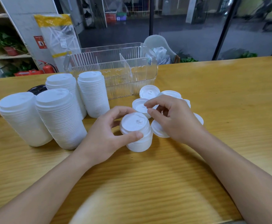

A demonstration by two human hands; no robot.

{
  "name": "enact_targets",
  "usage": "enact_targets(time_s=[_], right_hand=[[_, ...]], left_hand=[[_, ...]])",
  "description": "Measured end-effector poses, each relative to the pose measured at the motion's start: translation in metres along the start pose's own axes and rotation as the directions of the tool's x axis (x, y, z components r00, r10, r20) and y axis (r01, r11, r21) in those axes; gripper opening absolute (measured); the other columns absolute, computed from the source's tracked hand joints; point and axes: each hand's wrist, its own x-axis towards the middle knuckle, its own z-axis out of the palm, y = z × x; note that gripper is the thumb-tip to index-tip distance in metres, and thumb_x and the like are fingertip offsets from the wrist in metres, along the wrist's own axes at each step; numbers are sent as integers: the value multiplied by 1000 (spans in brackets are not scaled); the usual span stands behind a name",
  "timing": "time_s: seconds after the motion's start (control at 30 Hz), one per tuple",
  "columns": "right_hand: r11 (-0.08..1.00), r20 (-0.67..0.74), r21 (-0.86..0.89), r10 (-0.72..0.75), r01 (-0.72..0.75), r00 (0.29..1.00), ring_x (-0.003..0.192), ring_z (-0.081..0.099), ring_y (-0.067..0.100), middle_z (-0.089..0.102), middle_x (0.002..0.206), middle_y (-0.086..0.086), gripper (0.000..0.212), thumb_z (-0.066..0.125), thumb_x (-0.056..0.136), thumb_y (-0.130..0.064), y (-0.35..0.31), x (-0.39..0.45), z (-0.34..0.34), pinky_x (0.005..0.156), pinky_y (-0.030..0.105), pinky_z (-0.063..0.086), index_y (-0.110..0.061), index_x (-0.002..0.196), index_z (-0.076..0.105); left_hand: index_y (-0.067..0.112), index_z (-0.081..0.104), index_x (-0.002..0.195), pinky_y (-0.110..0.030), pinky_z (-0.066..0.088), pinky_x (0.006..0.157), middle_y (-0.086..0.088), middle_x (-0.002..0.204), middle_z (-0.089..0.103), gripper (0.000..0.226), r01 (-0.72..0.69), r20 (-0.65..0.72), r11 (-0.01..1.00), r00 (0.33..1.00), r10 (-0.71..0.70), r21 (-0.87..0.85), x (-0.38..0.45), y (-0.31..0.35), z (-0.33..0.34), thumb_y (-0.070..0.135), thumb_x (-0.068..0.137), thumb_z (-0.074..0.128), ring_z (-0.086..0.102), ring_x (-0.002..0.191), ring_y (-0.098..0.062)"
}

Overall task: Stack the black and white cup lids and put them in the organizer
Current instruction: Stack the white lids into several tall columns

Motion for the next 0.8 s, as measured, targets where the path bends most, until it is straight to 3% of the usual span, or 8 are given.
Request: enact_targets(time_s=[0.1, 0.2, 0.27, 0.37, 0.53, 0.8], right_hand=[[996, 11, -78, -34, 35, 999, 88, 63, 10, 72, 109, -18, 17, 73, 103, -27, 0, 1, 2, 75, 14, 44, -28, 120, 77], [975, 54, -194, -100, 108, 994, 91, 60, 0, 70, 115, -16, 22, 73, 103, -29, 0, 1, 6, 80, 12, 42, -24, 125, 78], [953, 72, -264, -136, 150, 988, 100, 58, 0, 69, 119, -10, 26, 73, 103, -28, 2, 2, 9, 88, 20, 45, -20, 128, 78], [918, 86, -359, -146, 167, 986, 115, 61, 20, 68, 121, -3, 29, 74, 102, -23, 5, 4, 13, 95, 36, 49, -16, 129, 78], [847, 131, -485, -176, 218, 976, 105, 63, 31, 69, 119, 3, 23, 75, 97, -16, 13, 8, 17, 92, 50, 52, -12, 120, 80], [804, 88, -537, -247, 255, 965, 82, 61, 30, 70, 95, 3, 6, 79, 92, -9, 19, 14, 23, 74, 47, 49, -15, 94, 78]], left_hand=[[28, 70, 132, -46, 51, 116, 13, 133, 75, 54, -7, 22, 1000, 1000, 6, 19, 0, 1, 4, 30, 84, 96, 68, 130, -13], [32, 70, 132, -43, 52, 115, 15, 133, 75, 56, -9, 35, 998, 999, 6, 67, -2, 1, 6, 37, 82, 96, 67, 131, -13], [33, 70, 133, -43, 53, 114, 15, 133, 74, 57, -2, 54, 997, 999, -2, 83, -2, 1, 7, 39, 82, 95, 68, 131, -13], [32, 70, 133, -46, 54, 112, 14, 132, 75, 59, 13, 67, 996, 998, -19, 85, -4, -1, 6, 38, 81, 96, 70, 129, -14], [29, 69, 133, -48, 54, 114, 11, 133, 76, 58, 41, 80, 997, 996, -46, 61, -5, -1, 7, 34, 83, 96, 70, 129, -13], [28, 67, 134, -47, 54, 113, 10, 135, 75, 57, 43, 96, 998, 994, -48, 53, -6, 0, 7, 34, 84, 95, 70, 129, -13]])
